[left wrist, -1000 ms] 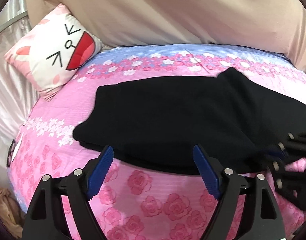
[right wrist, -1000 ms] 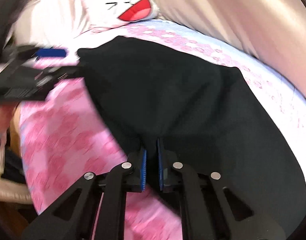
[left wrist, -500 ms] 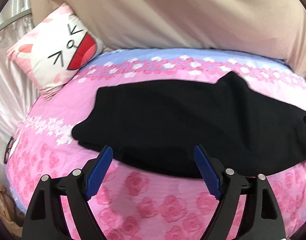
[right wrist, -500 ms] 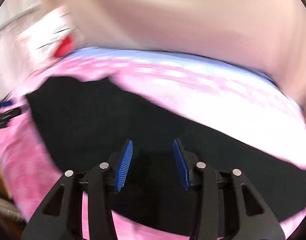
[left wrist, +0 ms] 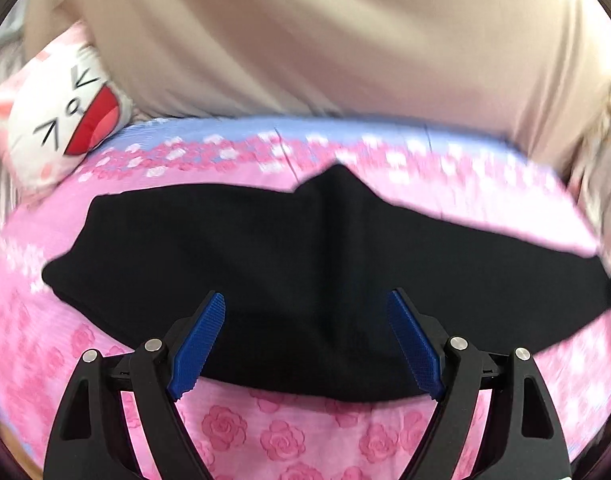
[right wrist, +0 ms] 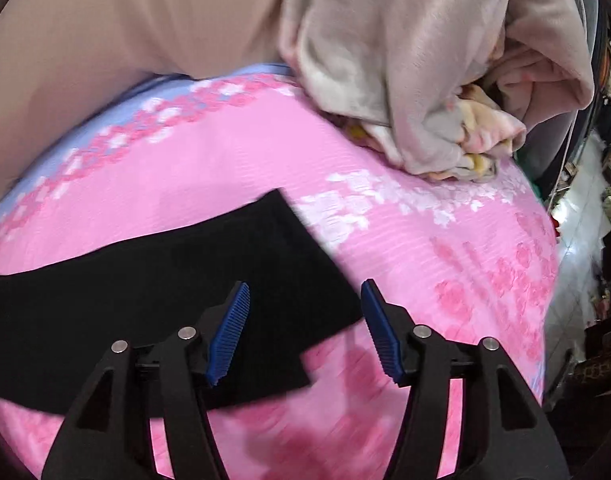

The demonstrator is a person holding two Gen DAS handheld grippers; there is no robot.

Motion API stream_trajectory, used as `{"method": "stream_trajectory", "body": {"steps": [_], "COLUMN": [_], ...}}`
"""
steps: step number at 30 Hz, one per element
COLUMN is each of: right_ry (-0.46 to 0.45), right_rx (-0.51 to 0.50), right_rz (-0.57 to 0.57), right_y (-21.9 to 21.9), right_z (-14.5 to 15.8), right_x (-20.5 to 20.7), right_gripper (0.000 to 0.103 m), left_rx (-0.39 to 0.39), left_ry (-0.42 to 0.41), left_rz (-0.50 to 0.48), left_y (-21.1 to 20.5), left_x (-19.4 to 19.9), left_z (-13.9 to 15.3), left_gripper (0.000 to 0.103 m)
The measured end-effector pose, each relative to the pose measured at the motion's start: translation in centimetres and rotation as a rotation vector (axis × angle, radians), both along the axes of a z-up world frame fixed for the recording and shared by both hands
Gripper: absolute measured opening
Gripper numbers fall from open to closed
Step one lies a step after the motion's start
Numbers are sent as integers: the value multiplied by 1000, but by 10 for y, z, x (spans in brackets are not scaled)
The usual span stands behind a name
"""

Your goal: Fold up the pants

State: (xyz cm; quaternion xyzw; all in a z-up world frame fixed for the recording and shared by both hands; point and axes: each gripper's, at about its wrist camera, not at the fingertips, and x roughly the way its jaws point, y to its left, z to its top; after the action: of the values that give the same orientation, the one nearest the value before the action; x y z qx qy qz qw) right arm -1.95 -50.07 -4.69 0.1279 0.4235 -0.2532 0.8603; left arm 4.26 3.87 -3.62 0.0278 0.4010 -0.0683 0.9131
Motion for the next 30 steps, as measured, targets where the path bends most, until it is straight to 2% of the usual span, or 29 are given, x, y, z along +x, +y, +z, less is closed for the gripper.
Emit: {"method": "stream_trajectory", "body": {"steps": [1,4,6,7,10,11,12,13,14,16,19,20,22,23,24,25,27,30], "right_ry": [1,-43,-77,-65,57,53,30,27,33,5,-72,-52,55,24,14,14,-57,-183], "right_rx": [15,-62,-45,-35,-38,-43,-28,6,-34,-121,-130,-127,-49,-90,-121,-130,-121,-129], "right_rz": [2,26,97,144,219,228,250,294,293,290,228,193,189,193,196,188,158,133], "right_y": [-6,-7,-1,3,9,10,12,16,18,16,-12,-27,-44,-42,-37,-36,-34,-21], "right_z": [-3,4,11,10,-12,-19,-18,-14,-6,17,41,31,-6,-15,-13,-9,11,47], "right_x": [2,1,2,7,31,36,36,38,38,35,28,31,43,42,39,38,26,-4], "right_gripper": [67,67,63,59,59,59,49,18,10,7,8,9,11,11,19,26,44,44], "left_rx": [36,102,120,117,91,91,90,90,94,106,128,129,133,140,154,165,179,175], "left_ry": [24,26,33,37,48,48,45,42,35,20,18,28,43,49,57,61,63,56], "left_rz": [-12,-20,-17,-22,-59,-68,-79,-89,-91,-84,-43,-27,-18,-13,-9,-9,-7,2], "left_y": [-8,-22,-29,-33,-48,-53,-59,-64,-68,-73,-68,-64,-59,-58,-57,-56,-53,-44], "left_x": [3,-1,-3,-3,2,2,3,3,3,4,7,8,7,6,5,5,5,8], "left_z": [-2,-3,-4,-5,-5,-5,-4,-3,-2,1,-1,-5,-12,-15,-19,-22,-24,-22], "left_gripper": [81,81,81,81,82,82,82,82,82,82,82,82,82,82,82,82,82,82]}}
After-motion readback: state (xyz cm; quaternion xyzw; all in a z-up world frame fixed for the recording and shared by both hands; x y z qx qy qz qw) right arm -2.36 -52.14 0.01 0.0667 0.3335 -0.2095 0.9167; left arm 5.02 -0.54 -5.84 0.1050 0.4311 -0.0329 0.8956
